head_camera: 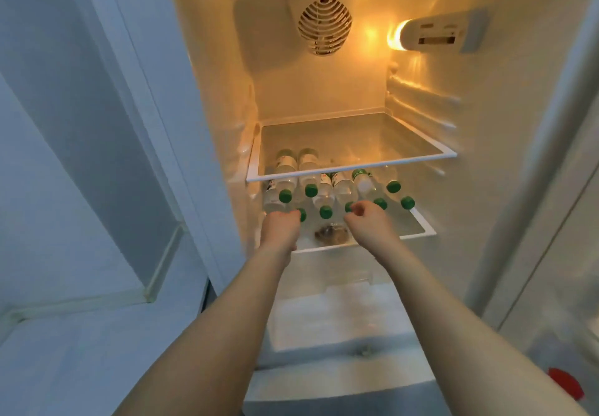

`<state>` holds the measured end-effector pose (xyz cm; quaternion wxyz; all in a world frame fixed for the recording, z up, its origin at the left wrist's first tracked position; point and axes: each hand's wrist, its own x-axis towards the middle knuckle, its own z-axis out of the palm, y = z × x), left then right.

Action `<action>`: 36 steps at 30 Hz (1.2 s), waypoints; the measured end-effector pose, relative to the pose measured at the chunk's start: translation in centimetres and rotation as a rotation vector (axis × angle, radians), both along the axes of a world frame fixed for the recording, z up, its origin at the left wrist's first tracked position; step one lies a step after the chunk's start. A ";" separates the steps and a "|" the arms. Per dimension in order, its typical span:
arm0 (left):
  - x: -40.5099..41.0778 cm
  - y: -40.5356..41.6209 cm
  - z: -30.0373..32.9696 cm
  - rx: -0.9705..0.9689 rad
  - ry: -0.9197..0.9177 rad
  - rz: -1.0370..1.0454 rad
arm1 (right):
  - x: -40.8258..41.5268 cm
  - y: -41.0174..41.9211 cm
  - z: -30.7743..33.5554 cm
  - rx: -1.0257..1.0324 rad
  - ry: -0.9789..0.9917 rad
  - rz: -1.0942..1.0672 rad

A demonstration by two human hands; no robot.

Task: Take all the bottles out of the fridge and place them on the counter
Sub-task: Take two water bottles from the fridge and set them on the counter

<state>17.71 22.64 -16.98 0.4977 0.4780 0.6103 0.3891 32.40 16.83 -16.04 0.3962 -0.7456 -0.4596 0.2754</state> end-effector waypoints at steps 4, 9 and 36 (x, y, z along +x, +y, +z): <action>1.3 4.6 -1.7 -0.100 -0.038 0.127 | 0.2 5.3 -0.9 -0.008 0.093 -0.011; 3.2 9.0 -3.0 -0.075 -0.051 0.212 | 0.2 11.1 -1.6 -0.011 0.100 -0.003; 4.2 10.4 -5.7 -0.037 -0.153 0.328 | 0.6 13.6 -4.4 -0.120 0.498 -0.068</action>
